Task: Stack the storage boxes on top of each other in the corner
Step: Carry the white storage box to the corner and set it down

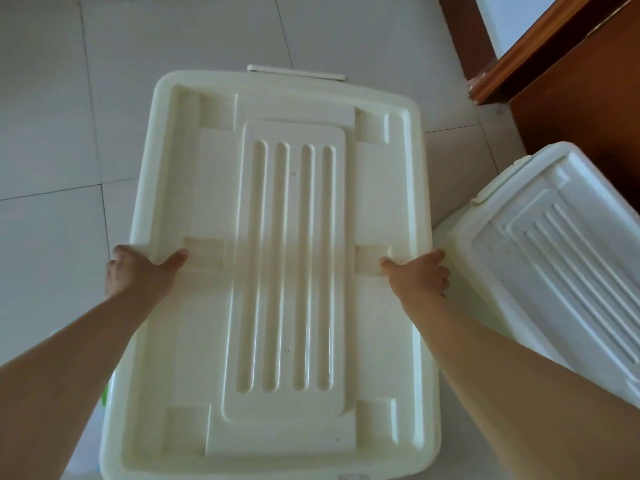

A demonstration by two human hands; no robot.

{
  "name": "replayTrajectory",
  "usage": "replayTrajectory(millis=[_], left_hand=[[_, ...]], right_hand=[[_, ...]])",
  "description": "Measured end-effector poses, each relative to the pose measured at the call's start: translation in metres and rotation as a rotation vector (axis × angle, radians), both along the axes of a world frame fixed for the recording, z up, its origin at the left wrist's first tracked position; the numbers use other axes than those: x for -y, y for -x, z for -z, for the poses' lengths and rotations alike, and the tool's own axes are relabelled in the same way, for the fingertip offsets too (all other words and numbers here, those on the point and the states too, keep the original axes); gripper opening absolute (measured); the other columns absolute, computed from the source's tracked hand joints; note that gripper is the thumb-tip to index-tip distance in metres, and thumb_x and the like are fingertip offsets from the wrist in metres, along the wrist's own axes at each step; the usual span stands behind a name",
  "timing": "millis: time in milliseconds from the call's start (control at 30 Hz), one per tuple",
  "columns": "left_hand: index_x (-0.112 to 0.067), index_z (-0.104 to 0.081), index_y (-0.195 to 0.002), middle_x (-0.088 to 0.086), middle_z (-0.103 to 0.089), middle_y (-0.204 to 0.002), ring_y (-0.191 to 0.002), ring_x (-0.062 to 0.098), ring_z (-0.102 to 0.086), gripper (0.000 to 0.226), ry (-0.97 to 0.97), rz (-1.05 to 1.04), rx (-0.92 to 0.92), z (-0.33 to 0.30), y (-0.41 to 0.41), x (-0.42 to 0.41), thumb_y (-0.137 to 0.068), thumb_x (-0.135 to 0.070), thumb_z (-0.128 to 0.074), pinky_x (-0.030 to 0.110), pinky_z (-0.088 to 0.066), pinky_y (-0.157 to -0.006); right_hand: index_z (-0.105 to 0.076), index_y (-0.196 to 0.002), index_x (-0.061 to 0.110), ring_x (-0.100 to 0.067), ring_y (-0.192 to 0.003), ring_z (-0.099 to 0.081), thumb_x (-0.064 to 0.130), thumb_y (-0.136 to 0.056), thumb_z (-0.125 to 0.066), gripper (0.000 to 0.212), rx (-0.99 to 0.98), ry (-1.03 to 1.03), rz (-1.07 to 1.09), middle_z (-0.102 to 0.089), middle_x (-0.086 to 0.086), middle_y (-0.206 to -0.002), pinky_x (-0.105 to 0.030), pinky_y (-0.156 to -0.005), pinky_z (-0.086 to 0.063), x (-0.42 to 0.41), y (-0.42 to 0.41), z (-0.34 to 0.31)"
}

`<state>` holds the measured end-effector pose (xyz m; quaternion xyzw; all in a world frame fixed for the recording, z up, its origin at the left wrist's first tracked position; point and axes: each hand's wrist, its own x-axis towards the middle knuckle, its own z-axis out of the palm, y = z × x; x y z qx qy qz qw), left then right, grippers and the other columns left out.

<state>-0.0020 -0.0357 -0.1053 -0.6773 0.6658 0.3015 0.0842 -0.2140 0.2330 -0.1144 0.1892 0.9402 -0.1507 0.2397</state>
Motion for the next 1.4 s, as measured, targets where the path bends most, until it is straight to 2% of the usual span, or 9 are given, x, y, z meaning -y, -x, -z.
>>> replayTrajectory(millis=[267, 367, 533, 867, 1100, 1333, 1400], left_hand=[[0.003, -0.043, -0.123, 0.025, -0.053, -0.124, -0.118, 0.042, -0.049, 0.091, 0.004, -0.028, 0.042, 0.000, 0.001, 0.002, -0.059, -0.049, -0.084, 0.051, -0.041, -0.100], [0.004, -0.040, -0.125, 0.026, -0.049, -0.128, -0.123, 0.041, -0.045, 0.093, 0.022, -0.037, 0.033, -0.002, 0.001, 0.000, -0.060, -0.047, -0.084, 0.050, -0.039, -0.102], [0.007, -0.039, -0.126, 0.027, -0.049, -0.128, -0.123, 0.041, -0.046, 0.097, 0.037, -0.016, 0.043, -0.004, 0.002, 0.000, -0.060, -0.047, -0.084, 0.049, -0.043, -0.096], [0.013, -0.043, -0.121, 0.032, -0.051, -0.122, -0.120, 0.044, -0.046, 0.095, 0.038, 0.019, 0.064, -0.014, -0.005, -0.001, -0.060, -0.049, -0.082, 0.051, -0.044, -0.096], [0.015, -0.044, -0.121, 0.033, -0.051, -0.121, -0.119, 0.046, -0.047, 0.101, 0.036, 0.030, 0.074, -0.057, 0.010, 0.018, -0.059, -0.057, -0.078, 0.052, -0.045, -0.094], [0.011, -0.040, -0.127, 0.031, -0.048, -0.127, -0.124, 0.044, -0.043, 0.103, 0.088, 0.009, 0.020, -0.126, 0.036, 0.044, -0.058, -0.053, -0.082, 0.052, -0.041, -0.101], [0.012, -0.041, -0.126, 0.032, -0.049, -0.126, -0.123, 0.044, -0.043, 0.103, 0.102, 0.016, 0.013, -0.145, 0.046, 0.053, -0.058, -0.053, -0.082, 0.051, -0.040, -0.101]], right_hand=[[-0.040, -0.123, 0.001, -0.038, -0.117, -0.049, 0.045, -0.063, -0.082, 0.085, 0.023, 0.016, 0.002, -0.050, -0.021, -0.127, -0.043, -0.092, -0.043, -0.005, 0.008, -0.006], [-0.042, -0.122, 0.002, -0.037, -0.116, -0.050, 0.045, -0.061, -0.083, 0.085, 0.024, 0.025, 0.004, -0.052, -0.019, -0.126, -0.042, -0.090, -0.044, -0.007, 0.009, -0.007], [-0.044, -0.121, 0.002, -0.036, -0.112, -0.054, 0.045, -0.057, -0.084, 0.087, 0.027, 0.041, 0.011, -0.055, -0.018, -0.123, -0.041, -0.081, -0.048, -0.010, 0.010, -0.005], [-0.045, -0.119, 0.001, -0.036, -0.108, -0.056, 0.044, -0.054, -0.085, 0.088, -0.002, 0.103, -0.005, -0.056, -0.017, -0.119, -0.043, -0.085, -0.051, -0.015, 0.009, -0.016], [-0.043, -0.122, 0.000, -0.037, -0.112, -0.055, 0.045, -0.056, -0.085, 0.090, -0.026, 0.126, -0.041, -0.055, -0.018, -0.122, -0.047, -0.091, -0.050, 0.004, 0.032, -0.060], [-0.048, -0.122, -0.002, -0.035, -0.110, -0.057, 0.045, -0.054, -0.085, 0.090, -0.037, 0.154, -0.043, -0.059, -0.017, -0.120, -0.041, -0.091, -0.050, 0.025, 0.056, -0.131], [-0.052, -0.118, -0.002, -0.034, -0.105, -0.060, 0.044, -0.053, -0.085, 0.086, -0.048, 0.167, -0.046, -0.061, -0.016, -0.116, -0.038, -0.086, -0.052, 0.031, 0.066, -0.153]])
